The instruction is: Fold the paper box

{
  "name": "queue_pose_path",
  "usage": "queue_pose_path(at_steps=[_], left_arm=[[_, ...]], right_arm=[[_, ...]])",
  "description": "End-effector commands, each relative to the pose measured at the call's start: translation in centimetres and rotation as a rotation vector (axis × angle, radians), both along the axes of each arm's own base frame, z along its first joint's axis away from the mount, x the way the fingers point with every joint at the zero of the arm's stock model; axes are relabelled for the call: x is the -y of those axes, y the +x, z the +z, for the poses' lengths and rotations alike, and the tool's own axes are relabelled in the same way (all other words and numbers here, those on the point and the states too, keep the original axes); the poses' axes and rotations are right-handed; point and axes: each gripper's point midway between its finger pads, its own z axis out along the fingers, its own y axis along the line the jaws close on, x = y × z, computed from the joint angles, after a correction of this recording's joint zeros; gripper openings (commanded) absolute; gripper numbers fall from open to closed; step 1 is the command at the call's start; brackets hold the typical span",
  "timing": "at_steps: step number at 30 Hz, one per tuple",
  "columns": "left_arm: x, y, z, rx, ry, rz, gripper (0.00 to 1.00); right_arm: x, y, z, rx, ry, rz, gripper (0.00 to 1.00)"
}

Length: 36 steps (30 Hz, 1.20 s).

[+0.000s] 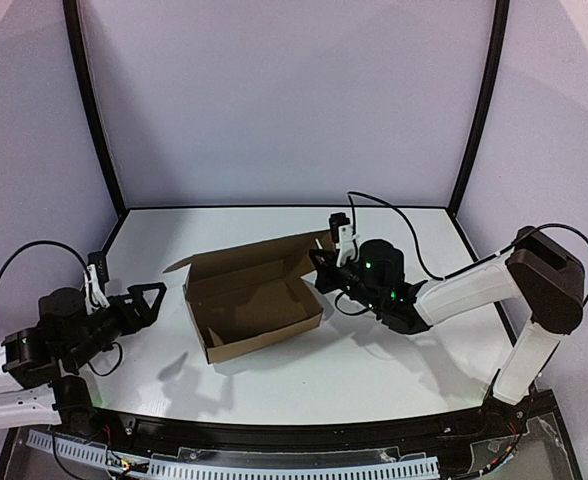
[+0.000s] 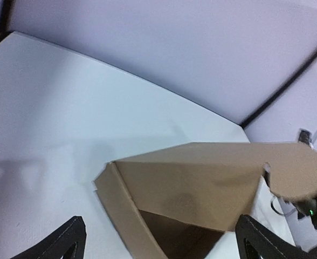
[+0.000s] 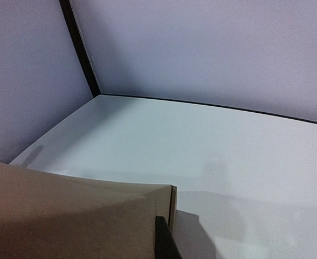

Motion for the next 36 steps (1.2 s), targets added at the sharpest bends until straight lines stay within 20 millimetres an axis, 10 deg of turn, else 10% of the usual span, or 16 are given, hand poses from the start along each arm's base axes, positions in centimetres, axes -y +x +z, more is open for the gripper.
queue_pose_path(at_steps=[1,6,13,23,26,36], left_arm=[[-4.1,0.4,2.9,-0.054,-0.096,0.243,0.99],[-1.9,2.1,5.1,-0.099,-0.025,0.266,0.99],[2.5,4.6,2.9,-0.290,0.166,0.262,0.99],[7.4,5.2,-3.6,-0.410,0.123,0.052,0.99],[8.0,5.1,-5.6,-0.464,0.189,0.028,0.99],[7.8,3.5,-11.5,-0.616,0.398,-0.049,0.89]], right_arm=[[0.2,-2.0,-6.8,-0.102,-0.198,0.076,0.00],[0.5,-2.4,-7.1,-0.049,-0.262,0.104,0.05],[0.5,-2.9,-6.8,-0.016,-0.314,0.143,0.21],[2.5,-6.6,-5.4,-0.078,-0.384,0.250,0.96],[4.1,-7.8,-4.9,-0.106,-0.414,0.257,0.98],[9.2,-9.9,7.5,0.075,-0.178,0.131,0.98]])
